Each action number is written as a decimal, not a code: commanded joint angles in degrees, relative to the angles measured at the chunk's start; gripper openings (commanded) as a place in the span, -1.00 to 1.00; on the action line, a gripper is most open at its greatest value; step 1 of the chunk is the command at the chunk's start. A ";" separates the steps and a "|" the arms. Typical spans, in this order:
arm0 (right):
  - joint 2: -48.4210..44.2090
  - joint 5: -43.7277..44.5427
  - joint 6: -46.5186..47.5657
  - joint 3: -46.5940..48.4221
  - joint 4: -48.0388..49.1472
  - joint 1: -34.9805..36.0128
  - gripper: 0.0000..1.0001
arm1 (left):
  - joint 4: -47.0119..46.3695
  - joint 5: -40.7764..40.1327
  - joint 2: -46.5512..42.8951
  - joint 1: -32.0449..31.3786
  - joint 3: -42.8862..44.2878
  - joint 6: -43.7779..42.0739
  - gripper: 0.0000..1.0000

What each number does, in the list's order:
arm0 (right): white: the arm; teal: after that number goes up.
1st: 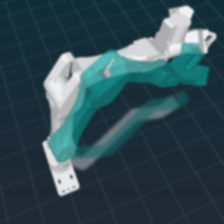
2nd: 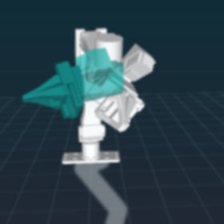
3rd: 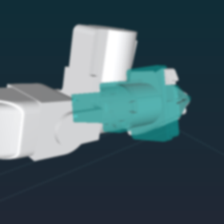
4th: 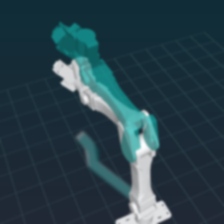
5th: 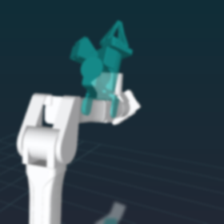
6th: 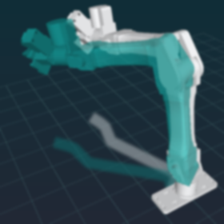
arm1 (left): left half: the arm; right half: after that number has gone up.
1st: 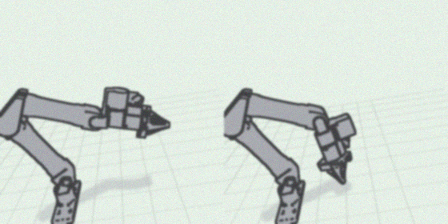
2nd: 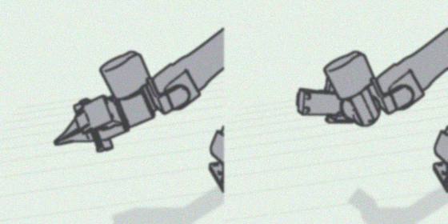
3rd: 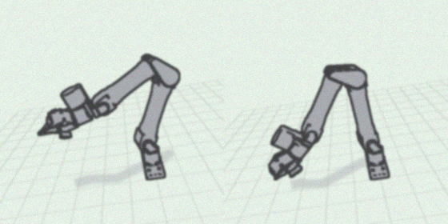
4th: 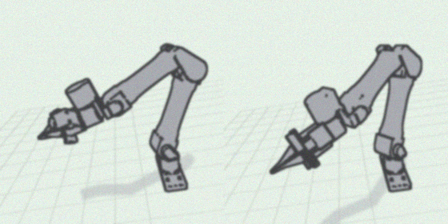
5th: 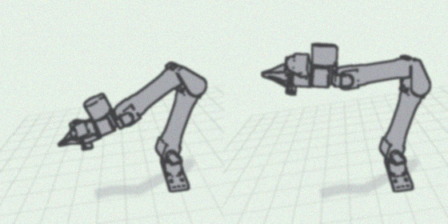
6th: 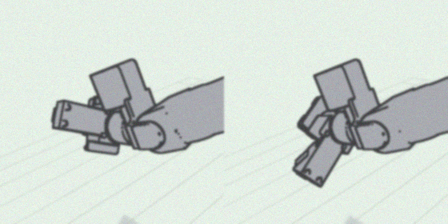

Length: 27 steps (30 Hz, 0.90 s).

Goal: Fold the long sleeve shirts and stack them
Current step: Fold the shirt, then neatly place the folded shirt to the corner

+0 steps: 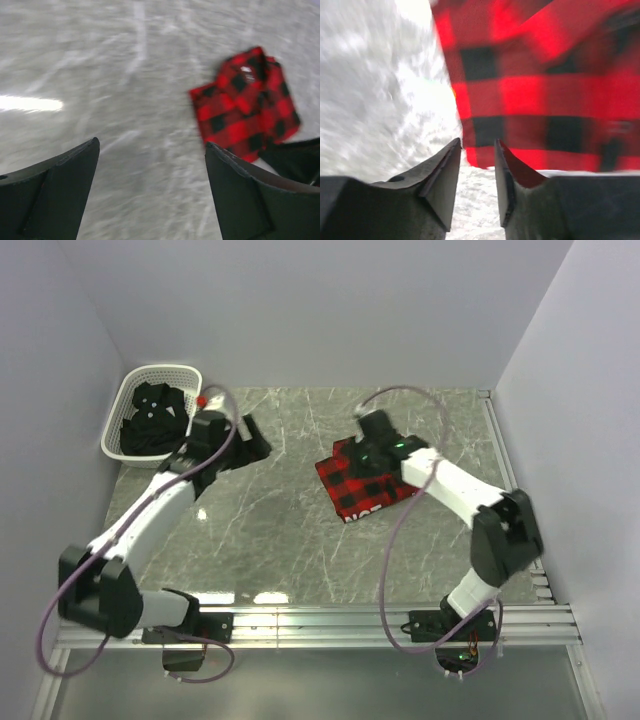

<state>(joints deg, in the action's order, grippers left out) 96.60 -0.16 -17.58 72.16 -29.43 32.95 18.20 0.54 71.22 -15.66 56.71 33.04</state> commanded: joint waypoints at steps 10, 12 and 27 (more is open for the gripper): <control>-10.73 -21.80 -16.77 -13.09 19.49 -28.53 -0.16 | -13.26 12.47 32.90 -12.81 22.56 12.75 -0.13; -9.24 -23.12 -18.79 -15.46 22.38 -30.13 -0.16 | -14.24 14.31 36.17 -12.99 23.53 13.80 -0.33; -3.68 -21.37 -26.10 -29.27 31.01 -41.30 -0.19 | -10.82 8.17 50.25 -12.73 28.19 10.74 -0.49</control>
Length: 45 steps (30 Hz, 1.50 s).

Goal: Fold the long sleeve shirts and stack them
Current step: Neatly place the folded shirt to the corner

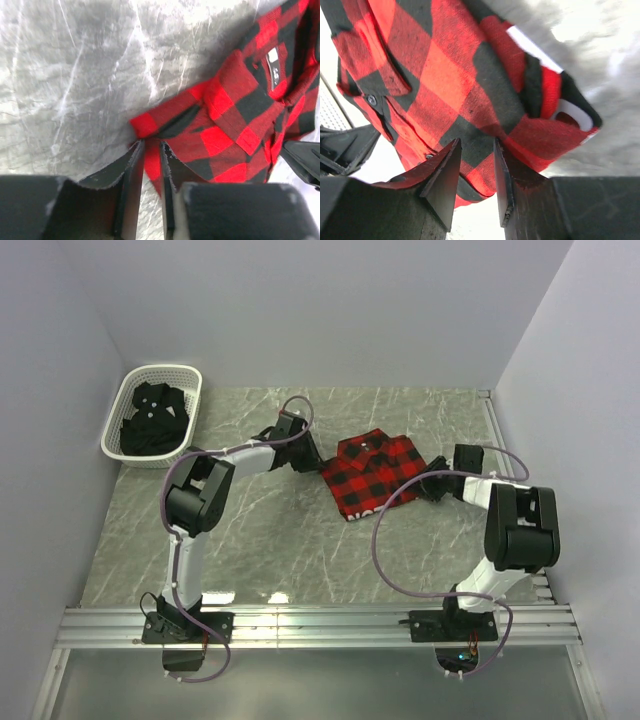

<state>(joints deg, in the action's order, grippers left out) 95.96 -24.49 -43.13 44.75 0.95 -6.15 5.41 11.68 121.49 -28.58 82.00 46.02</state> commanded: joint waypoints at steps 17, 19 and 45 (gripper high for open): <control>-27.40 7.26 -14.94 -22.24 8.62 1.49 0.46 | 16.10 -18.44 -31.81 7.65 2.65 -11.73 0.98; -29.07 9.80 -16.45 -24.88 10.81 3.33 0.48 | 16.74 -19.68 -35.69 10.64 0.37 -13.31 0.99; -8.26 25.46 -38.25 -23.40 28.92 17.05 -0.33 | 15.60 -26.27 -57.33 20.67 -21.53 -18.51 0.99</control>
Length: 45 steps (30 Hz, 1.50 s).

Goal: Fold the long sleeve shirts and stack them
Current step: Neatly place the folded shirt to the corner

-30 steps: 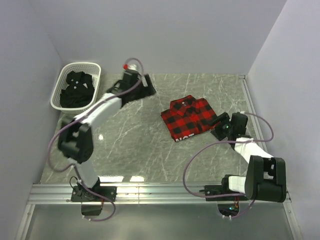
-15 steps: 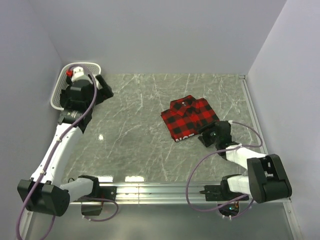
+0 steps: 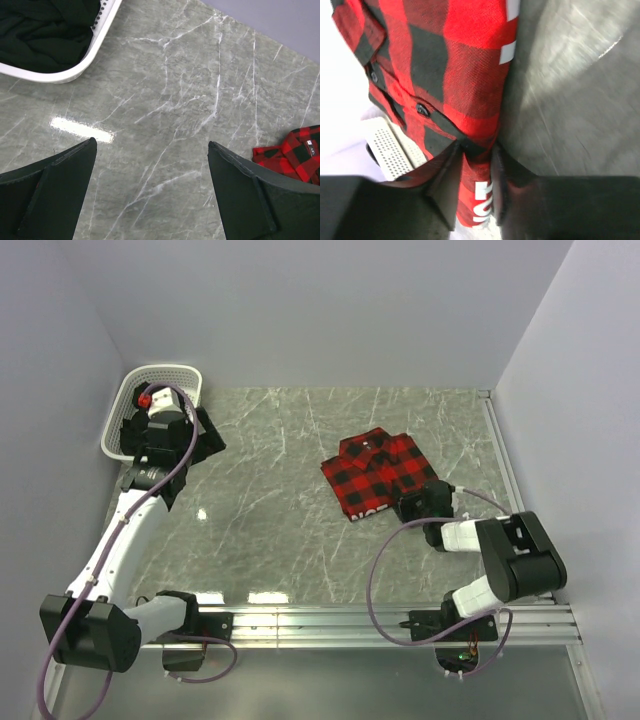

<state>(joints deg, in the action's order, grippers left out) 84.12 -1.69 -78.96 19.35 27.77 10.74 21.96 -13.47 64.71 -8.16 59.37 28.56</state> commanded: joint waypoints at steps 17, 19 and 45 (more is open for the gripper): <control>14.49 6.88 -9.20 17.29 8.00 -17.23 -1.00 | -0.51 -2.26 0.16 0.25 1.18 -1.22 0.97; 15.20 7.40 -8.85 18.78 7.39 -19.78 -1.00 | -0.51 -2.61 0.24 0.25 1.18 -1.22 0.97; 36.65 -5.68 -2.16 47.36 -0.53 -24.81 -0.08 | 0.28 -3.75 2.44 0.43 1.53 -1.31 0.96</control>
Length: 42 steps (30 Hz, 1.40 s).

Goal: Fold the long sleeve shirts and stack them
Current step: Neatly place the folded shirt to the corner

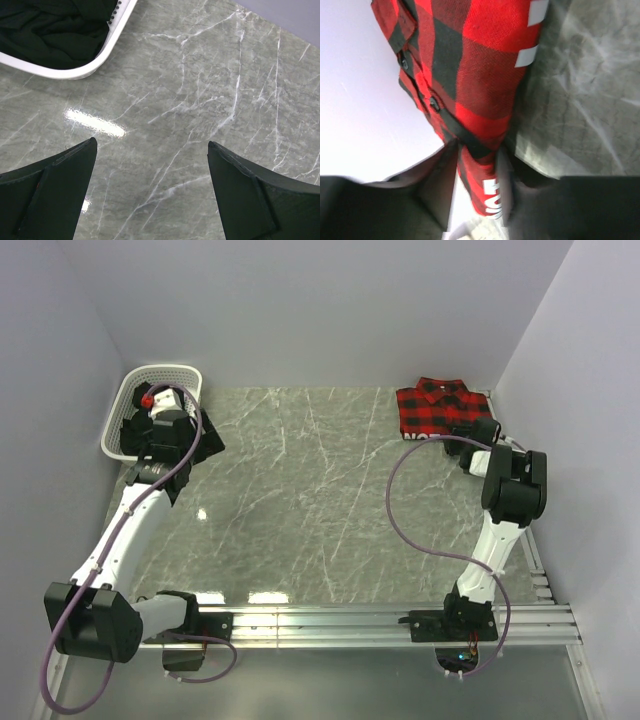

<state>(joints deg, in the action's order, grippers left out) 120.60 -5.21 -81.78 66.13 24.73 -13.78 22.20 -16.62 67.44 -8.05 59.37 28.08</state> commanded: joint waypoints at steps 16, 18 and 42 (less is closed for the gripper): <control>-29.26 -4.02 20.76 -8.65 -24.08 -1.07 0.71 | -0.75 -0.87 -7.75 0.49 0.83 -0.83 0.99; -35.48 -3.49 26.12 -7.95 -32.93 -1.07 0.71 | -0.93 -1.04 -8.99 0.67 0.57 -0.74 0.99; -96.67 9.34 58.04 -10.31 -68.05 11.49 0.87 | 25.52 -8.07 -39.65 0.50 6.98 -2.15 0.99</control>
<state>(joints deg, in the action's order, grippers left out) 26.02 -1.21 -28.29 57.30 -38.61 -4.36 41.93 -19.94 32.05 -7.42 65.10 27.53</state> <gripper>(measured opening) 0.946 0.993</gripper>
